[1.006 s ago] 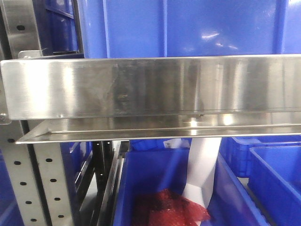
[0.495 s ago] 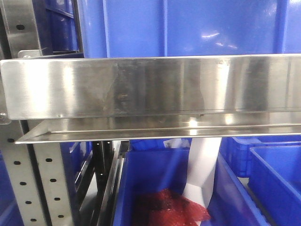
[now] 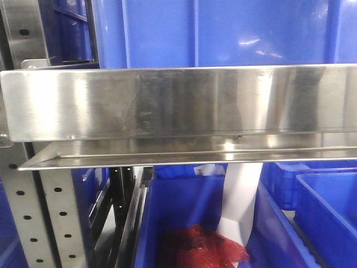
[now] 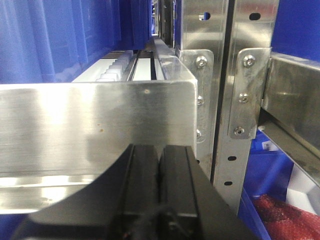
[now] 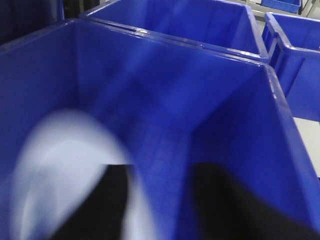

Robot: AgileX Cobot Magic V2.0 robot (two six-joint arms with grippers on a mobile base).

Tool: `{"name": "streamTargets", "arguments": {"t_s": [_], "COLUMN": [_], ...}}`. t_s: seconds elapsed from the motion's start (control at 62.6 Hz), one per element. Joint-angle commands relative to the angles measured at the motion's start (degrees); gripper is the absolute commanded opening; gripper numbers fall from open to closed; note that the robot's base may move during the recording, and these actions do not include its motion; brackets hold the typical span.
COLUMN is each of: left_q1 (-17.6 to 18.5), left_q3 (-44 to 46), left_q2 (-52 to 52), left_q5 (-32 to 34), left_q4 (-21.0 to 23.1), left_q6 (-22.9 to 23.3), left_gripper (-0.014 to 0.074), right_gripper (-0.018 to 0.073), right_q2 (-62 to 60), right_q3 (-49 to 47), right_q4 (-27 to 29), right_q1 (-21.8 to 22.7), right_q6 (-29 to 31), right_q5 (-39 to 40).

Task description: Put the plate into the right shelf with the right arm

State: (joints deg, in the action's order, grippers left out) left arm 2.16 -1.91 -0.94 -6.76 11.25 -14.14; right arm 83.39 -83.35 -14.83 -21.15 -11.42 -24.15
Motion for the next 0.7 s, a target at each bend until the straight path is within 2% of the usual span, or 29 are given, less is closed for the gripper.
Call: {"name": "streamTargets", "arguments": {"t_s": [0.0, 0.16, 0.239, 0.463, 0.575, 0.687], "left_q1": [0.4, 0.4, 0.4, 0.4, 0.4, 0.4], "left_q3": [-0.4, -0.4, -0.4, -0.4, -0.4, -0.4], "left_q2": [-0.6, -0.6, -0.6, -0.6, -0.6, -0.6], "left_q5": [4.9, 4.9, 4.9, 4.9, 4.9, 4.9], "left_q4": [0.2, 0.2, 0.2, 0.2, 0.2, 0.2], "left_q6": [0.1, 0.1, 0.1, 0.1, 0.1, 0.1], "left_gripper": [-0.0047, -0.0047, -0.0047, -0.0047, -0.0047, -0.0047], "right_gripper": [0.0630, 0.0571, 0.0508, 0.0165, 0.0039, 0.0055], "right_q2": [-3.0, -6.7, -9.8, -21.2, -29.0, -37.1], "right_q3": [-2.4, -2.4, -2.4, 1.5, 7.3, 15.3], "right_q4": [-0.5, -0.2, 1.0, 2.8, 3.0, 3.0], "right_q1": [0.3, 0.2, 0.2, 0.2, 0.2, 0.2], "right_q6": [0.2, 0.2, 0.2, 0.2, 0.2, 0.2], "right_q5": [4.4, 4.0, 3.0, -0.4, -0.3, -0.2]}}
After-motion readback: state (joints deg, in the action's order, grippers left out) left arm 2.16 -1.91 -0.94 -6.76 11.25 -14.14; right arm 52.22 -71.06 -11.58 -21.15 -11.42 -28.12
